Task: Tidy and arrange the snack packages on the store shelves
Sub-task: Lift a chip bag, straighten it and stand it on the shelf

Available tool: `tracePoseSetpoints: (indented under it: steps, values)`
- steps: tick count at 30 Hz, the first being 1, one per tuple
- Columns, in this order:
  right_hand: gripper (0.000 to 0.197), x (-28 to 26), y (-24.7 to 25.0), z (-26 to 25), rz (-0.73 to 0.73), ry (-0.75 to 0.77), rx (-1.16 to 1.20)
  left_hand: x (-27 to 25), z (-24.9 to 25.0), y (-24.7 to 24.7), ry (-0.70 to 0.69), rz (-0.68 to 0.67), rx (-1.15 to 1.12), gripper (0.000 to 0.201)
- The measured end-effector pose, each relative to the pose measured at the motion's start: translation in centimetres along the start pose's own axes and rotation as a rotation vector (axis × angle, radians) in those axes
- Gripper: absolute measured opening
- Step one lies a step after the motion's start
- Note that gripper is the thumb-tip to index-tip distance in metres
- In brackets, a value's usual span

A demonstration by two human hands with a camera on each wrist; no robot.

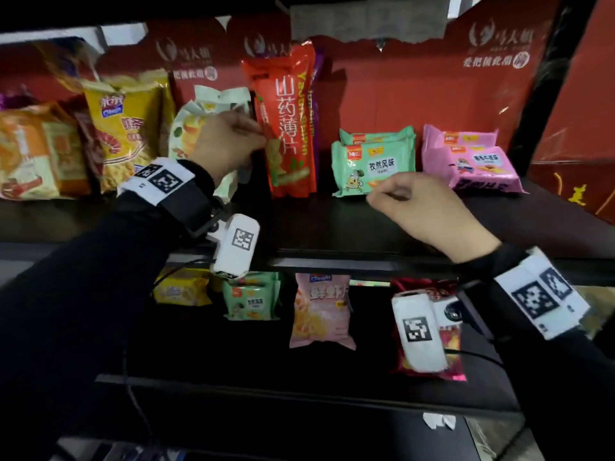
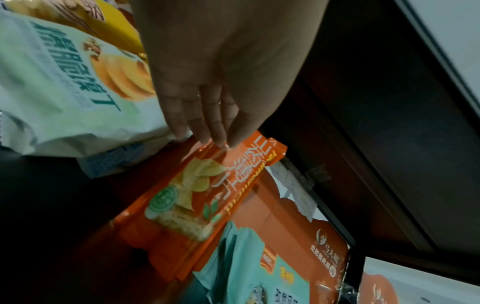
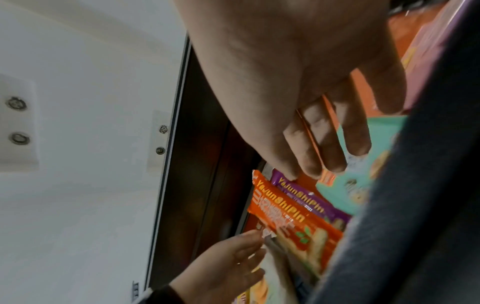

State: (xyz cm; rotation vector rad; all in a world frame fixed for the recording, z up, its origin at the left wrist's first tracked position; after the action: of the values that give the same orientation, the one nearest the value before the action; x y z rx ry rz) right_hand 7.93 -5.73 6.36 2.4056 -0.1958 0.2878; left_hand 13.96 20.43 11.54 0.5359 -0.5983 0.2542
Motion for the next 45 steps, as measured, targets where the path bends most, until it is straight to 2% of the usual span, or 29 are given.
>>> tracePoseSetpoints:
  steps: [2, 5, 8, 12, 15, 16, 17, 18, 20, 22, 25, 28, 29, 31, 33, 35, 39, 41, 43, 45]
  values:
    - [0.012, 1.3, -2.1, -2.4, -0.068, -0.017, 0.034, 0.8, -1.1, -0.7, 0.058, -0.112, -0.023, 0.020]
    - [0.041, 4.9, -4.9, -6.0, -0.127, -0.101, 0.088, 1.7, -1.6, -2.6, 0.136, -0.254, -0.198, 0.020]
    - [0.057, 8.2, -7.5, -7.7, -0.177, -0.238, 0.128, 1.8, -2.1, -4.1, 0.174, -0.395, -0.182, 0.054]
    - [0.045, 10.0, -9.7, -6.9, -0.190, -0.337, -0.007, 2.0, -3.6, -5.1, 0.174, -0.462, -0.156, 0.057]
    - [0.029, 9.2, -9.8, -6.7, -0.176, -0.319, 0.091, 1.6, -4.1, -5.6, 0.134, -0.504, -0.204, 0.058]
    - [0.022, 8.6, -9.3, -7.0, -0.157, -0.301, 0.150, 1.5, -3.9, -5.4, 0.108, -0.502, -0.231, 0.058]
    - [0.023, 8.0, -8.8, -7.3, -0.138, -0.280, 0.214, 1.4, -3.5, -5.1, 0.081, -0.486, -0.273, 0.059]
    - [0.031, 7.2, -8.4, -7.6, -0.138, -0.260, 0.275, 1.2, -3.1, -4.6, 0.058, -0.462, -0.333, 0.061]
    - [0.061, 5.6, -8.2, -8.2, -0.187, -0.233, 0.395, 0.3, -1.9, -3.9, 0.028, -0.433, -0.493, 0.061]
    - [0.075, 4.3, -8.4, -8.7, -0.229, -0.205, 0.468, -0.8, -0.7, -3.7, 0.019, -0.433, -0.655, 0.051]
    - [0.080, 2.8, -9.1, -9.0, -0.261, -0.176, 0.454, -1.5, 0.3, -2.9, -0.002, -0.342, -0.788, 0.032]
    - [0.091, 2.4, -9.6, -9.0, -0.287, -0.179, 0.394, -1.7, 0.0, -2.3, 0.034, -0.276, -0.900, 0.038]
    - [0.091, 2.4, -9.7, -9.1, -0.310, -0.188, 0.411, -1.9, -0.2, -2.4, 0.059, -0.281, -0.936, 0.040]
    - [0.077, 2.4, -9.4, -9.3, -0.347, -0.193, 0.498, -2.4, -0.1, -2.8, 0.080, -0.327, -0.972, 0.042]
    - [0.057, 2.4, -9.1, -9.7, -0.364, -0.163, 0.509, -2.6, 0.5, -3.0, 0.042, -0.396, -0.949, 0.043]
    - [0.048, 2.5, -8.8, -9.8, -0.339, -0.127, 0.469, -2.3, 1.5, -2.5, -0.027, -0.444, -0.921, 0.047]
    - [0.068, 2.7, -8.5, -10.3, -0.292, -0.079, 0.405, -0.6, 3.3, 0.5, -0.160, -0.342, -0.908, 0.049]
    - [0.077, 2.6, -7.9, -11.4, -0.260, -0.013, 0.445, -0.7, 4.4, 1.1, -0.236, -0.301, -0.856, 0.046]
    - [0.074, 2.5, -6.8, -12.5, -0.212, 0.068, 0.488, -1.3, 5.5, 1.3, -0.302, -0.284, -0.820, 0.049]
    - [0.065, 2.5, -5.7, -13.1, -0.152, 0.114, 0.503, -1.8, 6.4, 1.6, -0.342, -0.280, -0.770, 0.061]
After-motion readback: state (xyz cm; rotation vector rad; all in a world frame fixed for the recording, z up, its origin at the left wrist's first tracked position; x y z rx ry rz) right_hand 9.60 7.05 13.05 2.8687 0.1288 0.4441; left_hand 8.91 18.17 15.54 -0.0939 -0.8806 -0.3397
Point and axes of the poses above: each hand's wrist, its own x-axis towards the middle knuckle, its own y-axis out of the back of the hand, z = x × y, the point moved 10 cm from there along x, towards the middle knuckle, and after that the axes turned 14 degrees about -y, right-handed, at the moved point
